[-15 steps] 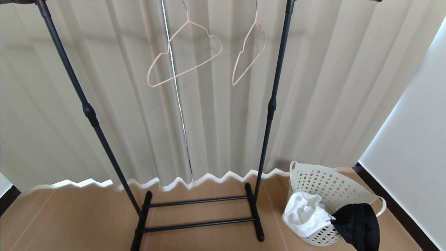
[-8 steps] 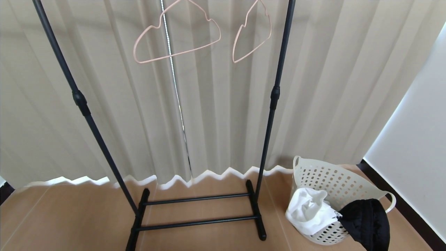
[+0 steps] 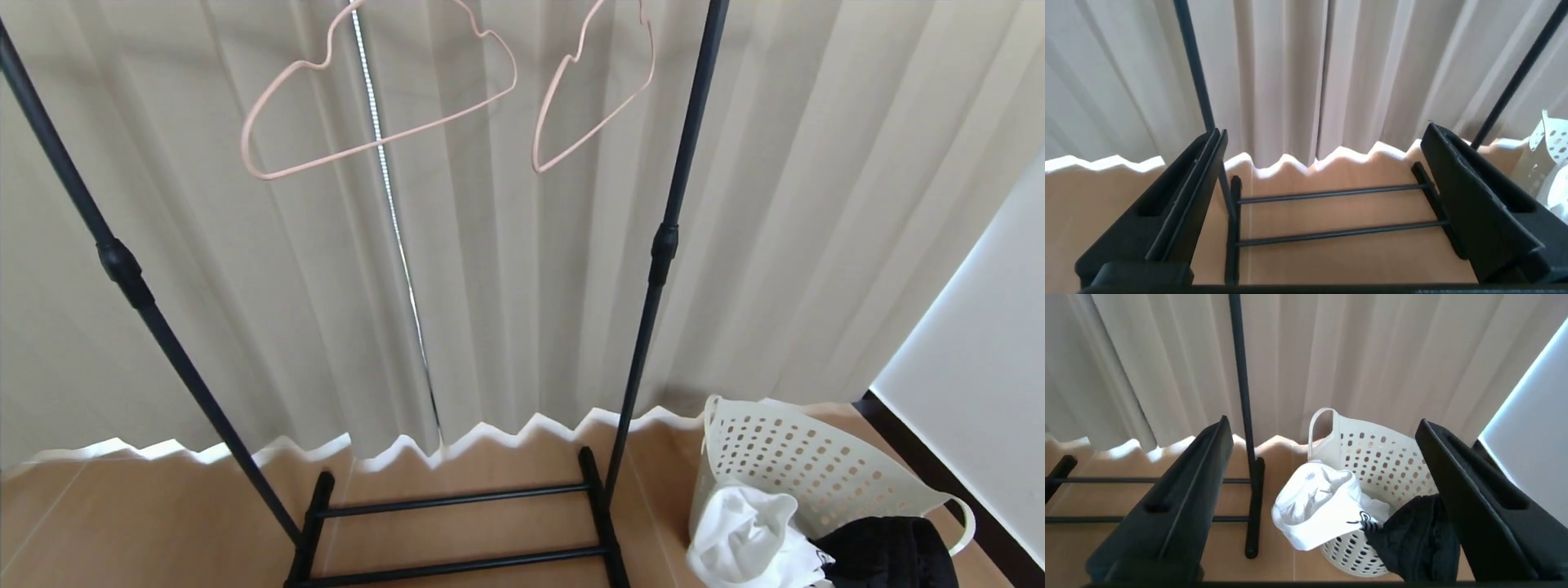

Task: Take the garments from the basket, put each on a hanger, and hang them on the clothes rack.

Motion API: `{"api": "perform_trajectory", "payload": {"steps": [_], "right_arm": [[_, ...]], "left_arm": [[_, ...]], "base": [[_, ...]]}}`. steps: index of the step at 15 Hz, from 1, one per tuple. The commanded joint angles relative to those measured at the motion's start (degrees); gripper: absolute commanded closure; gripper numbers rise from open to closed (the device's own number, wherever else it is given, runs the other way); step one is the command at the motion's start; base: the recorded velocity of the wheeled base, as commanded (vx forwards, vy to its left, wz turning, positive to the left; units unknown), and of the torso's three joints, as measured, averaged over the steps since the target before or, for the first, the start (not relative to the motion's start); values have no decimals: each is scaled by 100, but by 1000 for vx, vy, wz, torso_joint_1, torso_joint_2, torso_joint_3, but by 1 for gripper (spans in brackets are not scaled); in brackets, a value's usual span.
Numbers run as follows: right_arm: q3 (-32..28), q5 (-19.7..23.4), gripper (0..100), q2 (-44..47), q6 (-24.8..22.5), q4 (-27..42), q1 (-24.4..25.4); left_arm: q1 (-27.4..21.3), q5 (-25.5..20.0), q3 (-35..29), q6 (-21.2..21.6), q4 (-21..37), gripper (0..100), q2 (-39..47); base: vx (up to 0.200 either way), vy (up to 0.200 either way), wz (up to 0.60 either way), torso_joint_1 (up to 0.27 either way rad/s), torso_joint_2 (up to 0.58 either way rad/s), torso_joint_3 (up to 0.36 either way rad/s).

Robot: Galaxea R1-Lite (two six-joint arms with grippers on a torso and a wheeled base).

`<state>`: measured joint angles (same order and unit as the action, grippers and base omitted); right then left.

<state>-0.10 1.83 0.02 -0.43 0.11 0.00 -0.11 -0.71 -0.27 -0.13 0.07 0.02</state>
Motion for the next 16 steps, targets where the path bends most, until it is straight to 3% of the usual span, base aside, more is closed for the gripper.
{"api": "perform_trajectory", "payload": {"steps": [1,5,8,11,16], "right_arm": [[1,2,0,-2,-1,-2,0],[1,2,0,-2,-1,-2,0],[1,2,0,-2,-1,-2,0],[1,2,0,-2,-1,-2,0],[1,2,0,-2,-1,-2,0]], "left_arm": [[-7,0,0,-13,1,0,6],[-7,0,0,-4,1,0,6],[-7,0,0,-4,1,0,-2],[-7,0,0,-13,1,0,6],[-7,0,9,-13,1,0,6]], "base": [[0,0,-600,7,2,2],[0,0,-600,-2,2,2],[0,0,0,0,0,0],[200,-200,0,-4,7,4],[0,0,0,0,0,0]]}}
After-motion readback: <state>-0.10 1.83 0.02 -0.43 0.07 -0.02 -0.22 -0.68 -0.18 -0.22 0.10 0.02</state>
